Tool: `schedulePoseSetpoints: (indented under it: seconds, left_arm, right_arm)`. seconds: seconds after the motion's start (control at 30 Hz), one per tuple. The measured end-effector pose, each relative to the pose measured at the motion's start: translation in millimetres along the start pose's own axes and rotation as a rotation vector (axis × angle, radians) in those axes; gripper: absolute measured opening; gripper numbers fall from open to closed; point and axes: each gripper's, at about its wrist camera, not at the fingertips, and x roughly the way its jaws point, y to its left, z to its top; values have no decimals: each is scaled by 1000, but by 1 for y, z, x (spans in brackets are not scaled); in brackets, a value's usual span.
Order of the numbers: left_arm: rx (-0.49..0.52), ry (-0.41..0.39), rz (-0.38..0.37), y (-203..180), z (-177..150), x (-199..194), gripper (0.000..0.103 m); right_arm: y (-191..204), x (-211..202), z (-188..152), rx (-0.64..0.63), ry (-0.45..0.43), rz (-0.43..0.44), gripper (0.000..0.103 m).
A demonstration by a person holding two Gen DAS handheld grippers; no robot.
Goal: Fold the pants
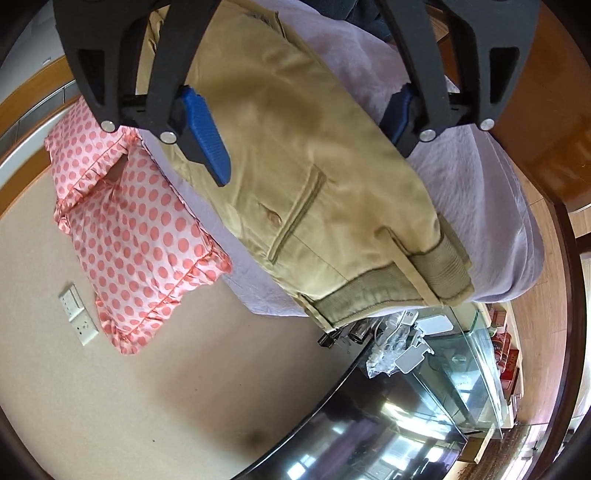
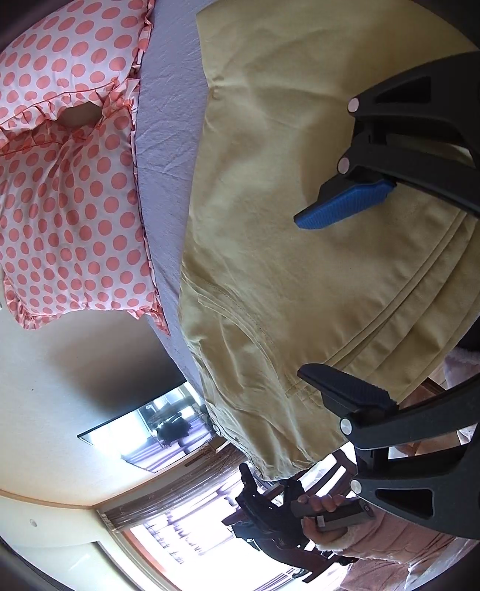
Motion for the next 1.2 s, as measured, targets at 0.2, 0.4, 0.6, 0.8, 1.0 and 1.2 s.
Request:
schedulePoseSetpoints:
  seconds: [0.2,0.4,0.6,0.8,1.0,1.2]
  left_arm:
    - [-30,-29,75,-1,25,6,7]
    - [387,-59,-64,-147,-3,-14,7]
    - [758,141,-396,-290,-117,0,8]
    - [1005,522,-555,-336,-271,48,8]
    - [1163,553,-546,-318,-303,40,19]
    - [1030,525,-693,-297,-230,1,71]
  right_arm:
    - [-12,-13,-1,25,-30,6,77]
    - [-37,-44,3,85,-127,-62,82]
    - [-84,-102,3,224,-277,-202,85]
    - [-130,-151,-9,371,-353,-293,86]
    - [-151,-153,-7,412,-291,-193,88]
    - [-155,-112,8,416,-122,-89,87]
